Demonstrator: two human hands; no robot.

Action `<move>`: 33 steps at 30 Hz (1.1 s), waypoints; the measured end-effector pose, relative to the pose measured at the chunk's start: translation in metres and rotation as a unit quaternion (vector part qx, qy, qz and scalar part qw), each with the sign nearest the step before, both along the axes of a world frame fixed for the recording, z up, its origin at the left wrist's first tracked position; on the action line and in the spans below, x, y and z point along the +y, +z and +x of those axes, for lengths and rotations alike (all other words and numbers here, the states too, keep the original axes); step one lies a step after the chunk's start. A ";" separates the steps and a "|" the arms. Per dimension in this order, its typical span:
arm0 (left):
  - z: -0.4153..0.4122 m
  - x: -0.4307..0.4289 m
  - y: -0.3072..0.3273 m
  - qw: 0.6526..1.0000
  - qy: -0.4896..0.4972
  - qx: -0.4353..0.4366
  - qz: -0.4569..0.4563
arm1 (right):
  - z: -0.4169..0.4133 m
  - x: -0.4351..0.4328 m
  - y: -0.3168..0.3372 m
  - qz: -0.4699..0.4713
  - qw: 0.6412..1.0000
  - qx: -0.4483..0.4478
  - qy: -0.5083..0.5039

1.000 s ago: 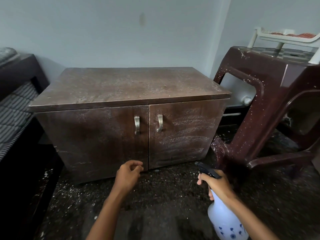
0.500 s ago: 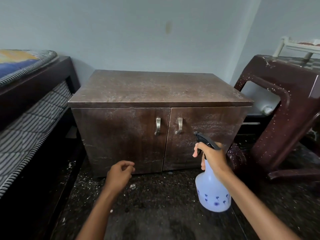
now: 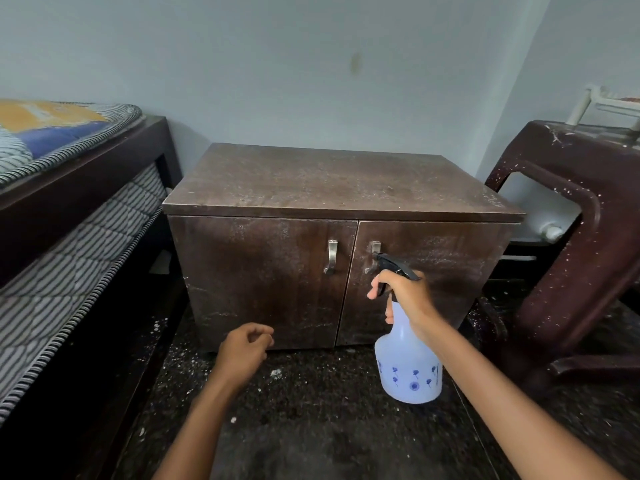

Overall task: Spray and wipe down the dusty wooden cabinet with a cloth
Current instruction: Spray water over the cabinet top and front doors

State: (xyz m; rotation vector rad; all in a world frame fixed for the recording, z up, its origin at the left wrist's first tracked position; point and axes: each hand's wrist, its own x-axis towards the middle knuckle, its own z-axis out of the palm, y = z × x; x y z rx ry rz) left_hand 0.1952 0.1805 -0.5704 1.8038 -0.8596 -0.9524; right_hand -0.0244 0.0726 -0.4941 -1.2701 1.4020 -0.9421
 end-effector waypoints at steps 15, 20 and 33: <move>0.030 0.019 0.000 0.999 0.035 -0.013 -0.001 | 0.049 -0.003 -0.013 -0.018 0.999 0.039 0.009; 0.032 0.023 -0.001 0.999 0.019 -0.025 0.037 | 0.056 0.009 -0.013 -0.018 0.998 0.036 0.038; 0.083 0.064 0.000 0.984 0.167 -0.036 0.048 | 0.177 0.036 -0.001 -0.063 0.963 0.128 0.230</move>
